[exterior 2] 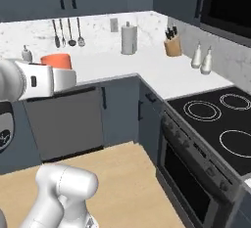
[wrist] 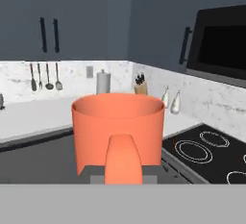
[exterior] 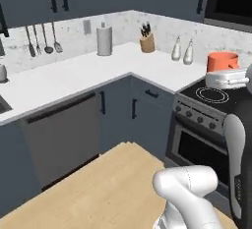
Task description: Gather all objects into one cabinet and sort the glasses and bowls to opposite sides.
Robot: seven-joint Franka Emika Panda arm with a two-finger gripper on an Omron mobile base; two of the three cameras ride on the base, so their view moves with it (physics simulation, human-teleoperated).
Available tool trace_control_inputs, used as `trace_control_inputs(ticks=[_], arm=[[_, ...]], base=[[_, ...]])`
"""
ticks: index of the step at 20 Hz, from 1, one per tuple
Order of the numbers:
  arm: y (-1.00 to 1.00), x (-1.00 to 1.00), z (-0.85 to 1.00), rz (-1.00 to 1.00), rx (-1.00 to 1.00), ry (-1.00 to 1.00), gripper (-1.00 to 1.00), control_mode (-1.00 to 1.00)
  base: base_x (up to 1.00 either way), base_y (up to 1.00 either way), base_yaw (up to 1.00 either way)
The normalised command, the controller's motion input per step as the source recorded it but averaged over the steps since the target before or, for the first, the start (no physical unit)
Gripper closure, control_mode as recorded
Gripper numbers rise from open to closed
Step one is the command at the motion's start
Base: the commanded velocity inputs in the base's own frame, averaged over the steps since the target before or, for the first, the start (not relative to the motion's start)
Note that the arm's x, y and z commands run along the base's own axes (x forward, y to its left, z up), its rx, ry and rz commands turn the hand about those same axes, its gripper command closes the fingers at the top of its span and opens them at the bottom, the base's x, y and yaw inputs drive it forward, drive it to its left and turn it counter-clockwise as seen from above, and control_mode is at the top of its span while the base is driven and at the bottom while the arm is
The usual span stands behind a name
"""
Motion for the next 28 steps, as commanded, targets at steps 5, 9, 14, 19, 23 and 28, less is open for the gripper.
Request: trace_control_inputs(ticks=[5, 9, 14, 19, 23, 28], arm=[[0.00, 0.00, 0.00, 0.00, 0.00, 0.00, 1.00, 1.00], [0.00, 0.00, 0.00, 0.00, 0.00, 0.00, 1.00, 1.00], [0.00, 0.00, 0.00, 0.00, 0.00, 0.00, 1.00, 1.00], [0.00, 0.00, 0.00, 0.00, 0.00, 0.00, 1.00, 1.00], [0.00, 0.00, 0.00, 0.00, 0.00, 0.00, 1.00, 1.00], [0.00, 0.00, 0.00, 0.00, 0.00, 0.00, 1.00, 1.00]], base=[[-0.02, 0.21, 0.96], [0.28, 0.01, 0.88], [0.70, 0.00, 0.71], [0.91, 0.00, 0.50], [0.13, 0.16, 0.51], [0.07, 0.64, 0.41]])
